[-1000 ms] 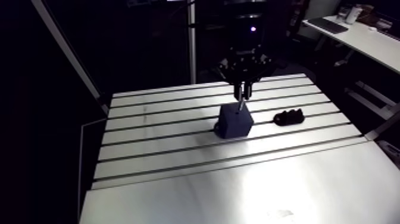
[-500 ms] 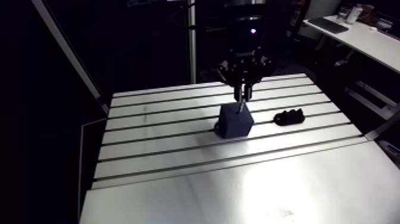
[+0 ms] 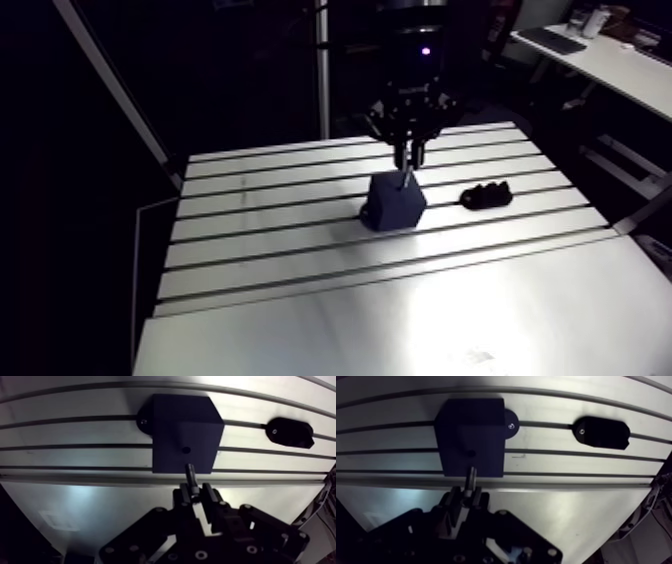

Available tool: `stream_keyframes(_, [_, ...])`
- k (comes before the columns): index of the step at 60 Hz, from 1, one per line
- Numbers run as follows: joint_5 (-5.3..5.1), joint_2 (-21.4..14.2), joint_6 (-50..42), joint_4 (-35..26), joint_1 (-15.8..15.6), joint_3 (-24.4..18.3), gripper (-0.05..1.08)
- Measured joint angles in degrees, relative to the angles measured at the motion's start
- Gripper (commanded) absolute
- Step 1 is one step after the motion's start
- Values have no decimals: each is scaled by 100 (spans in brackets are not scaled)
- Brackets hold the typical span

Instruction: Pick up the M10 bolt and insert it into the hole until fully seated.

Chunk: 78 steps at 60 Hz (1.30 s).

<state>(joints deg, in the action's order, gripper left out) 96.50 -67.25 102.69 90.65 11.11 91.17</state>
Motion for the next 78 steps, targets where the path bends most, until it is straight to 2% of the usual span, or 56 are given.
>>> stream_keyframes(78, [-13, 40, -8, 26, -12, 9, 108])
